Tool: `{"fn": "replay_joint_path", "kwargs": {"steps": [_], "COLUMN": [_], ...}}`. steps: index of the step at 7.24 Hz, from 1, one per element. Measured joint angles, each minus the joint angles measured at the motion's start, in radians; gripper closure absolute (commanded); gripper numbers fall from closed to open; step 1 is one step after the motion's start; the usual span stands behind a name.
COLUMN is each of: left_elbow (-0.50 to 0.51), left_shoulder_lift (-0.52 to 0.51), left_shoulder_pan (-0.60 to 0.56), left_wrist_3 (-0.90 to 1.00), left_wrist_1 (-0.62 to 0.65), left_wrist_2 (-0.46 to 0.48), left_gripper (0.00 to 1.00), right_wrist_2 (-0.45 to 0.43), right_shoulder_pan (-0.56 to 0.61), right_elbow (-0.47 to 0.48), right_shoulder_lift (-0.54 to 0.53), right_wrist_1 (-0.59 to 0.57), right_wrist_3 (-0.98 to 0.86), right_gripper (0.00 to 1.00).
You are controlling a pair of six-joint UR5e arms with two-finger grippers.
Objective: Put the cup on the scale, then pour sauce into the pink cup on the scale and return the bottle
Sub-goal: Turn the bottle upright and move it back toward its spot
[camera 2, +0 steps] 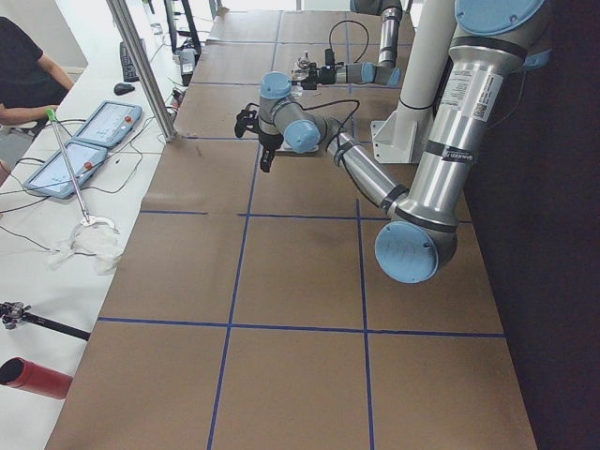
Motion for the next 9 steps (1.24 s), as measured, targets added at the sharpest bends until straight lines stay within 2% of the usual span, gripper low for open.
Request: {"fn": "replay_joint_path", "kwargs": {"steps": [2,5,9], "left_elbow": [0.0,-0.007,-0.019], "left_shoulder_lift": [-0.003,-0.002,-0.003], "left_shoulder_pan": [0.0,-0.002,-0.003], "left_wrist_3": [-0.003,-0.005,-0.007], "left_wrist_1": [0.0,0.0,0.0], "left_wrist_2": [0.004,0.008,0.035], "left_gripper": [0.32,0.31,0.31], "right_wrist_2": [0.033,0.144,0.216], "right_shoulder_pan": [0.002,0.014,0.05], "right_elbow": [0.001,0.0,0.002], "right_shoulder_lift": [-0.105,-0.242,-0.3], "right_wrist_1": [0.118,0.139,0.141], "right_wrist_3": [0.021,0.091,0.144], "right_gripper": [1.0,1.0,1.0]}}
